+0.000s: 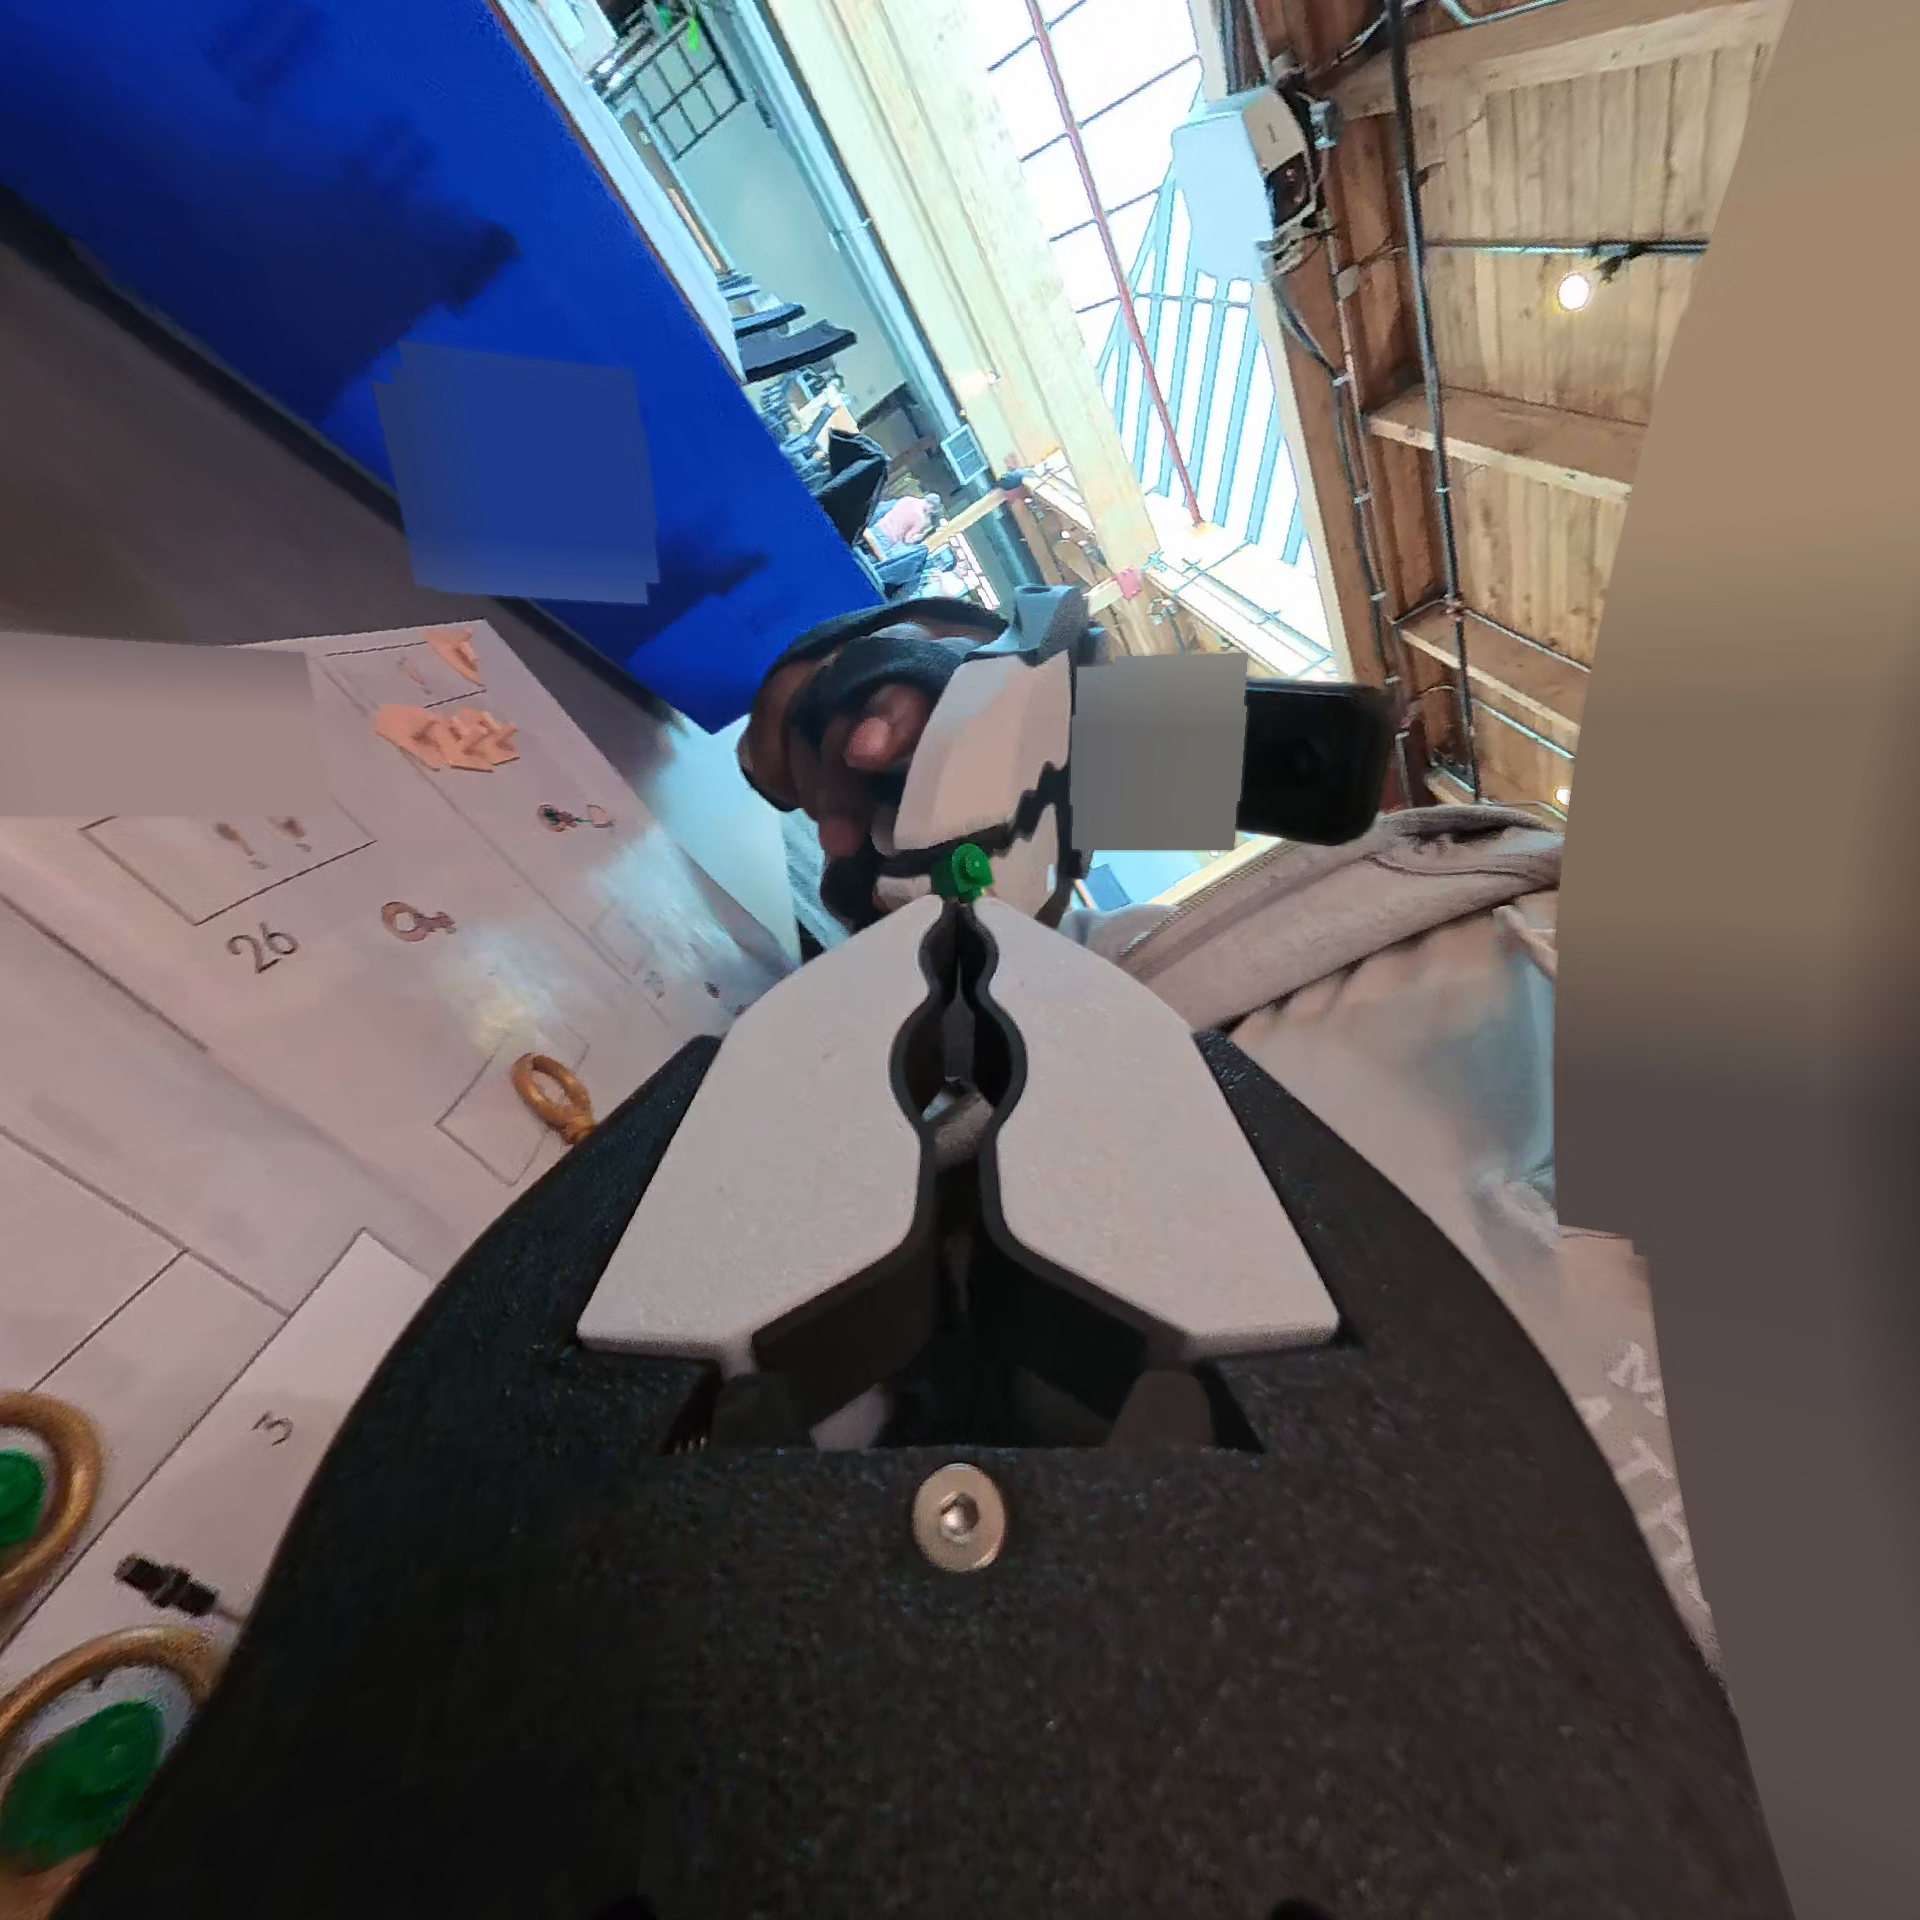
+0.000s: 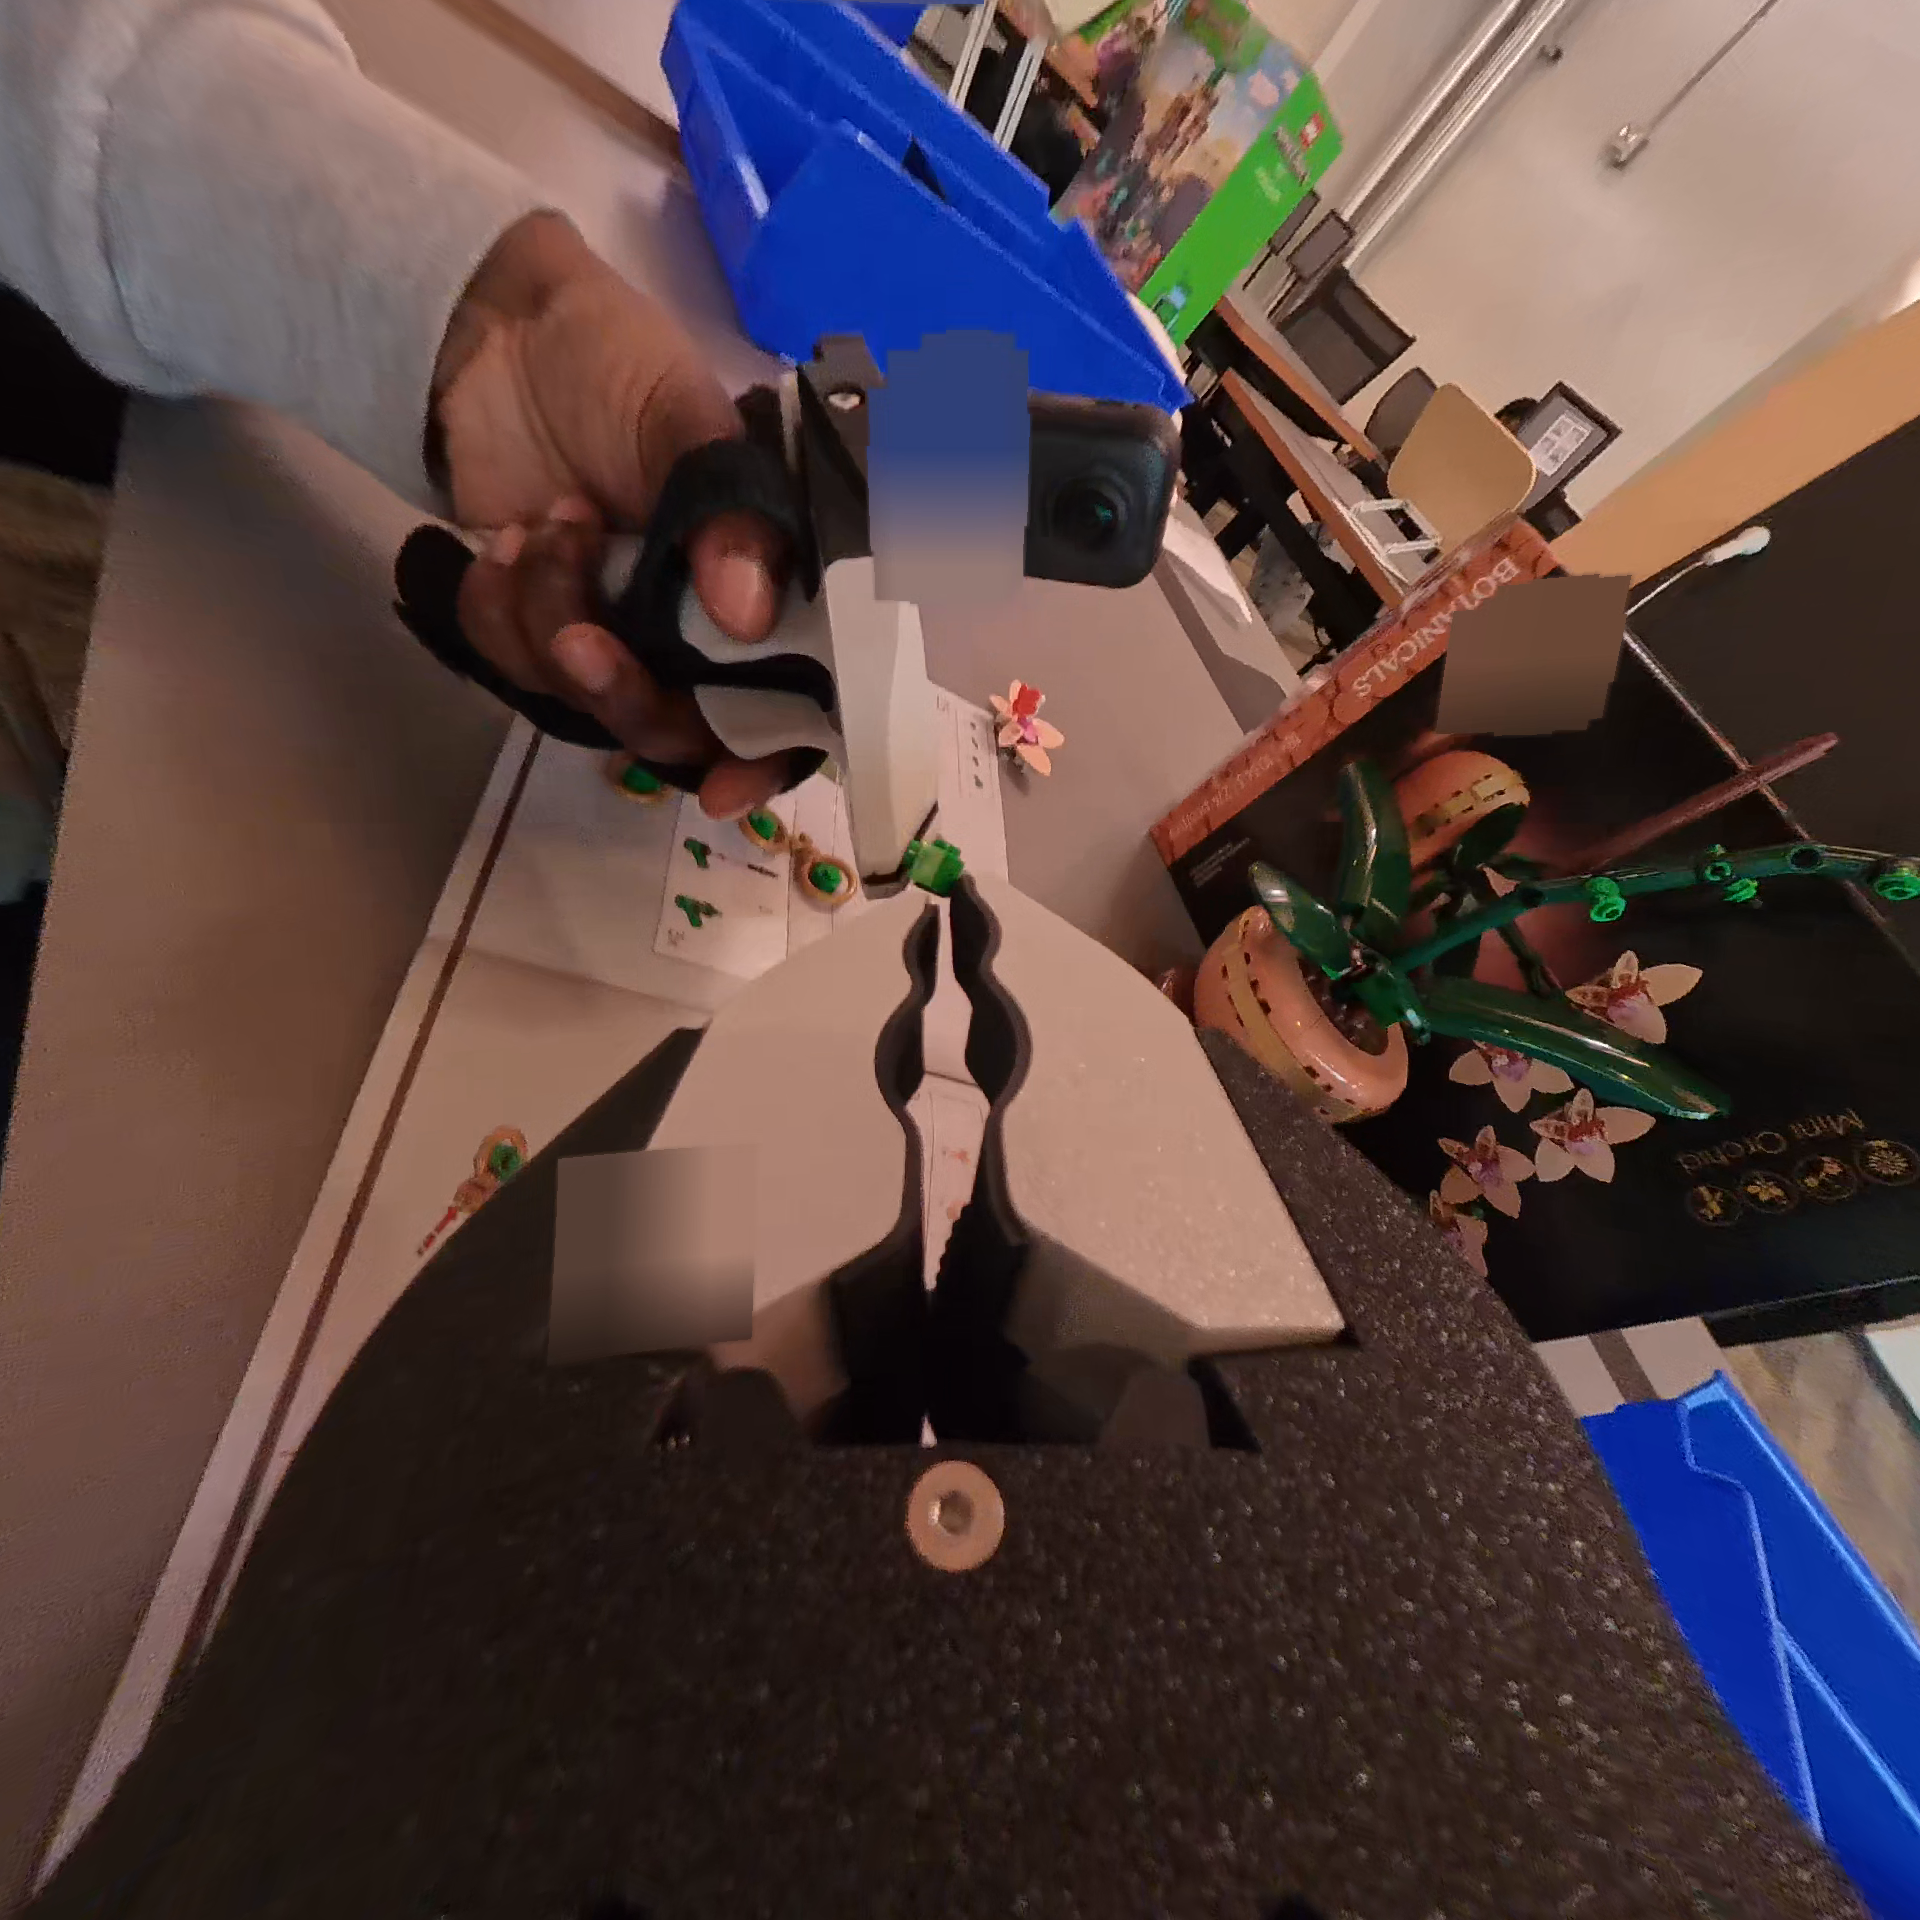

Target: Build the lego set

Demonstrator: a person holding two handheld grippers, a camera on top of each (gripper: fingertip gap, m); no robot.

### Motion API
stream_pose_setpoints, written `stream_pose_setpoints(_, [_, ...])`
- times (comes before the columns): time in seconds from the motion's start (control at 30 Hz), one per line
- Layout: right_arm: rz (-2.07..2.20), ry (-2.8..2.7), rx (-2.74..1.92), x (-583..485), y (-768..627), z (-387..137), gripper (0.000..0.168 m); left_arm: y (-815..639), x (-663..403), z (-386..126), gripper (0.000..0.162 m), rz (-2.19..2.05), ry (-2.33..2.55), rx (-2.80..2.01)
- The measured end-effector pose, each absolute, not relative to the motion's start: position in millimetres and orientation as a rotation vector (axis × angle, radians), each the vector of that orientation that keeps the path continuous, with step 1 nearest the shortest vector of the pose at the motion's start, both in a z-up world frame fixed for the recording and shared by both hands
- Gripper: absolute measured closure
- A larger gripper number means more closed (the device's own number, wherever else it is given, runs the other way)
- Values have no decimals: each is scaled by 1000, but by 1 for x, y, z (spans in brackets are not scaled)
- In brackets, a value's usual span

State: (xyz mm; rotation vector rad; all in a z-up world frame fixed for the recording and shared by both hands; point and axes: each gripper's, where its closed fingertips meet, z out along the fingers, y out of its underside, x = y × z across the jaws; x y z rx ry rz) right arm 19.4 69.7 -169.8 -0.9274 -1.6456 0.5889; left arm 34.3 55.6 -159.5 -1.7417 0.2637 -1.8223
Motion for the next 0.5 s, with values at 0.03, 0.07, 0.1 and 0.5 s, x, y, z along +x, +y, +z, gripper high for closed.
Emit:
stream_pose_setpoints(0.03, [573, -1660, -922, 19, 70, -173, 165, 56, 34, -163, 162, -1811, 265, -1761])
stream_pose_setpoints(0.07, [569, -1676, -924, 20, 71, -176, 165, 57, 34, -167, 162, -1800, 266, -1782])
stream_pose_setpoints(0.1, [579, -1696, -929, 20, 70, -180, 164, 57, 33, -171, 162, -1782, 273, -1807])
stream_pose_setpoints(0.5, [789, -1802, -1141, 16, 69, -214, 163, 67, 27, -206, 162, -1580, 292, -2058])
